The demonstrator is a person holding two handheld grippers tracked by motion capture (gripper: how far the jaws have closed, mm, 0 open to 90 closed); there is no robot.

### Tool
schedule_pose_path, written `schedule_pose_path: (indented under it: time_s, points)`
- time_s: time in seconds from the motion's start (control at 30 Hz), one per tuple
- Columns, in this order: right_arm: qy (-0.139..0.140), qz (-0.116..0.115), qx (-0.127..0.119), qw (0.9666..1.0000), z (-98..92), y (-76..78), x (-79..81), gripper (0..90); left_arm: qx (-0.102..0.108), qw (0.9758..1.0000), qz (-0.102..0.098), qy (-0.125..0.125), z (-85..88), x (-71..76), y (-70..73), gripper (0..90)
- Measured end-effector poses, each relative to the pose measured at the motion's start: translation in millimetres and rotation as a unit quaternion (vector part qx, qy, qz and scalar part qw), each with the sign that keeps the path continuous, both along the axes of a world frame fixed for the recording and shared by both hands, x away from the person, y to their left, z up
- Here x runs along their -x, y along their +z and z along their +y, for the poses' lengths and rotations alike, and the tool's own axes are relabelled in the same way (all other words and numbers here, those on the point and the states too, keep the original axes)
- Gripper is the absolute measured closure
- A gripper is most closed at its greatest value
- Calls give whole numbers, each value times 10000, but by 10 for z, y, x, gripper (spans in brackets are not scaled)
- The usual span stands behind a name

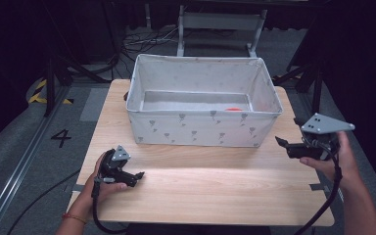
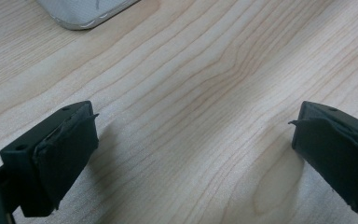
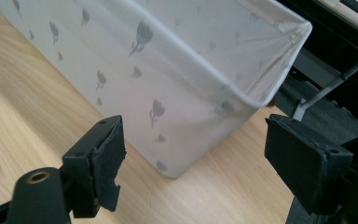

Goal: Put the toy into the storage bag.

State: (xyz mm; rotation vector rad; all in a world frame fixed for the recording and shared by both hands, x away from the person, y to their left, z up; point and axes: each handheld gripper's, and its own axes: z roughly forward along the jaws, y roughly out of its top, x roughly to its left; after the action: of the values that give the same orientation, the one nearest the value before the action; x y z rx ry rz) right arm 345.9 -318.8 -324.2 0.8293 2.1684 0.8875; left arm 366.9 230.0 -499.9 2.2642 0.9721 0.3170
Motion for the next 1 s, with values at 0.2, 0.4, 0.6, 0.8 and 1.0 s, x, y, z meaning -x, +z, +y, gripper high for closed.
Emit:
schedule_pose_path:
  time_s: [0.2, 0.4, 0.6, 0.8, 1.0]
  points:
    - [-41, 101, 294, 9995, -45, -330, 175, 200, -5, 10000, -4, 4, 0, 1, 1, 6]
    - [-28, 376, 199, 9991, -141, -672, 231, 199, 0, 10000, 1, 0, 0, 0, 0, 6]
    - [-95, 634, -90, 9979, -253, -1014, 213, 197, 0, 10000, -2, 3, 0, 0, 0, 6]
    - [-296, 988, -584, 9930, -414, -1394, 176, 191, -12, 10000, 2, 2, 3, 2, 2, 6]
    - [-438, 1269, -892, 9869, -498, -1613, 135, 183, -14, 10000, 0, 26, 5, 7, 2, 5]
